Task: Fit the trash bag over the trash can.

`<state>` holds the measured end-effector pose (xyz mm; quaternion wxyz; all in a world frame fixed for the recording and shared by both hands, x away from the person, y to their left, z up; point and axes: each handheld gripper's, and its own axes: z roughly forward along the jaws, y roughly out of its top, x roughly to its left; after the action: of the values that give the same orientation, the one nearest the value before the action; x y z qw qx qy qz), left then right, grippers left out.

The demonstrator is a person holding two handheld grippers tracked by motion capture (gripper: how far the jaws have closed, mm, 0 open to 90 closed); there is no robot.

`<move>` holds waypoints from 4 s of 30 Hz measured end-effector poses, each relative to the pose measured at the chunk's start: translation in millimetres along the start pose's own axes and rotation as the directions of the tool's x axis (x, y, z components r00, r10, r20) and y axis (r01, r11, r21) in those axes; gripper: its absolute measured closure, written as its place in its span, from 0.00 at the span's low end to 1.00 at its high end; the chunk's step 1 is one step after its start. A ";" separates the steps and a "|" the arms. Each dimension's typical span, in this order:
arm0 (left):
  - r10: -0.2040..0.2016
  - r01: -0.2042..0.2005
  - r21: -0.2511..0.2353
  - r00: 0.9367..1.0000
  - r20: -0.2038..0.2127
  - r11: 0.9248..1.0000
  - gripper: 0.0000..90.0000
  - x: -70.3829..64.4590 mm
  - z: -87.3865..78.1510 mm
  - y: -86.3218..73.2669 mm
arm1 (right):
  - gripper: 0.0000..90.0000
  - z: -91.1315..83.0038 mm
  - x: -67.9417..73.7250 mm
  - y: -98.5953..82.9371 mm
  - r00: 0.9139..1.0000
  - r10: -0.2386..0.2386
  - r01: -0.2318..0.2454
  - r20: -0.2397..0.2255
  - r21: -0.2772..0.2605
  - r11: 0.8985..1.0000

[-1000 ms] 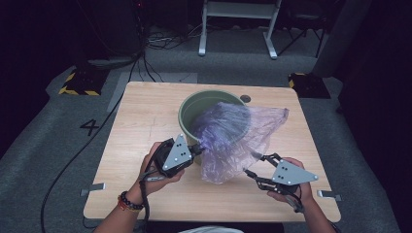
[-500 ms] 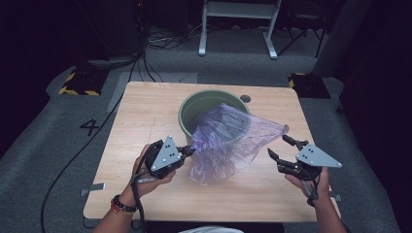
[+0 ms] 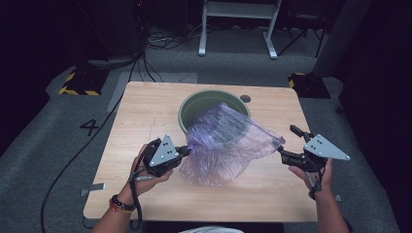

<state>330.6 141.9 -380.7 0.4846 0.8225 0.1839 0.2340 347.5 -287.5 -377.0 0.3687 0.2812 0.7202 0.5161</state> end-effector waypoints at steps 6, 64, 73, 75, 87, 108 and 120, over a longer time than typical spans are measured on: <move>0.001 -0.002 0.006 1.000 0.002 1.000 0.94 1.5 0.0 -1.9 | 0.41 7.6 5.3 8.0 0.999 -0.042 0.042 -0.034 -0.024 0.999; -0.024 0.024 -0.029 0.999 0.026 0.999 0.57 -53.2 -13.9 0.5 | 1.00 16.5 28.6 14.3 0.979 -0.157 0.160 -0.134 0.013 0.987; -0.034 0.033 -0.013 0.999 -0.032 0.999 0.17 -83.2 -11.0 0.2 | 1.00 17.2 30.4 10.9 0.978 -0.151 0.156 -0.141 0.022 0.988; -0.035 0.035 -0.014 0.999 -0.026 0.999 0.17 -88.6 -5.6 -0.3 | 1.00 17.2 30.8 10.4 0.978 -0.147 0.152 -0.145 0.021 0.988; -0.049 0.045 -0.066 0.998 -0.048 0.997 0.17 -99.3 -11.0 -2.1 | 1.00 16.0 33.3 7.0 0.976 -0.141 0.147 -0.165 0.027 0.989; -0.135 0.102 -0.145 0.962 -0.237 0.984 1.00 -19.4 -17.7 12.8 | 1.00 11.6 46.3 16.4 0.949 -0.205 0.206 -0.240 -0.022 0.978; -0.230 0.203 -0.133 0.945 -0.232 0.970 1.00 36.1 -12.7 -6.5 | 1.00 38.3 26.0 17.1 0.972 -0.132 0.136 -0.193 0.010 0.991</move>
<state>352.6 173.1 -373.6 0.5244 0.7347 0.3188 0.2890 364.5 -241.3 -374.5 0.3283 0.1854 0.7756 0.5063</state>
